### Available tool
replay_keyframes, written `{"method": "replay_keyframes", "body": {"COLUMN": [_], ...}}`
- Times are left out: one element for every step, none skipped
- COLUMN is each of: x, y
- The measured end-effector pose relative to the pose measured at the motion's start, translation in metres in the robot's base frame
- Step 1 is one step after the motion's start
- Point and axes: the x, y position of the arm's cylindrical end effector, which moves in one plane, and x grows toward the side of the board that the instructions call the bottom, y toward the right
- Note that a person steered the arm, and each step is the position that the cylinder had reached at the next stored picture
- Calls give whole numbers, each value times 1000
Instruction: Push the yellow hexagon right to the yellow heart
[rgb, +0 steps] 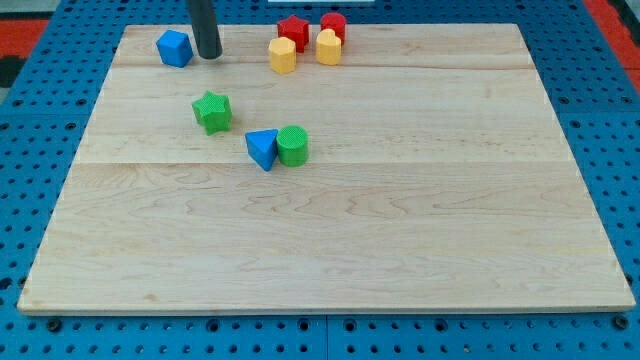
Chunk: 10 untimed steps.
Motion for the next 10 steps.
{"method": "replay_keyframes", "body": {"x": [12, 9, 9, 9, 2, 25, 86, 164, 205, 167], "y": [34, 45, 67, 86, 84, 75, 142, 181, 174, 202]}}
